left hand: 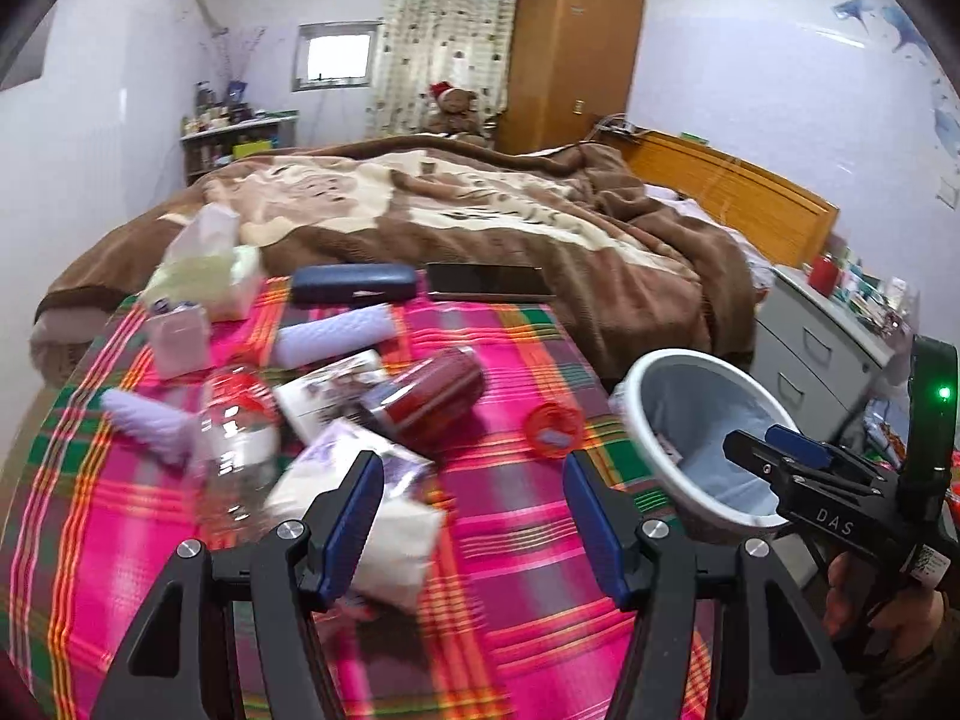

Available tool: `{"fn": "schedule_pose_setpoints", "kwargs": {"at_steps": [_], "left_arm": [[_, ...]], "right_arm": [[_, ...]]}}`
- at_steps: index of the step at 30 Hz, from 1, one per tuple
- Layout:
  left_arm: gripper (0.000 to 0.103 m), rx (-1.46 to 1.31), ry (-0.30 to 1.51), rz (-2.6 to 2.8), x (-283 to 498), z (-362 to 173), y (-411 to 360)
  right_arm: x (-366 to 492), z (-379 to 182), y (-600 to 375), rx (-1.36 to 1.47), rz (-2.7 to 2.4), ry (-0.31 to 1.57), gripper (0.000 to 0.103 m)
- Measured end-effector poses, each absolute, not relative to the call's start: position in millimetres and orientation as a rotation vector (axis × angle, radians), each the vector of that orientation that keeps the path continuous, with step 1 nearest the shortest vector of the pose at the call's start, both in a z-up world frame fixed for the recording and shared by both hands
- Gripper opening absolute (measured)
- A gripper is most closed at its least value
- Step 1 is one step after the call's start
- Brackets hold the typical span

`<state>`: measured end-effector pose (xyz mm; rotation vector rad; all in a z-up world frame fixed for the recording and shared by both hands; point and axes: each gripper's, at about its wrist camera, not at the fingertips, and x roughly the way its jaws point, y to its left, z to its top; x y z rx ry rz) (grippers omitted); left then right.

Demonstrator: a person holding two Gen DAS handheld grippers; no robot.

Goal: Collect trash
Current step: 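Move the right gripper back to the clear plastic cup on the cloth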

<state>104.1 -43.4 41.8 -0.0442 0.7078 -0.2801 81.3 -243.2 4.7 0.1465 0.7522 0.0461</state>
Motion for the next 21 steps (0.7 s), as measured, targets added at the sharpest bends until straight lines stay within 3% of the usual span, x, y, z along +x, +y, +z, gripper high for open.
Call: {"fn": "schedule_pose_setpoints", "kwargs": {"at_steps": [12,21], "left_arm": [[0.062,-0.097,0.758,-0.188,100.5,14.3,20.9],[0.069,-0.163,0.787,-0.209,110.7,4.4,41.4]], "right_arm": [[114.8,-11.6,-203.2,0.134,0.128,0.803,0.066],[139.9,-16.1,-196.7,0.176,0.131,0.835,0.066]]}}
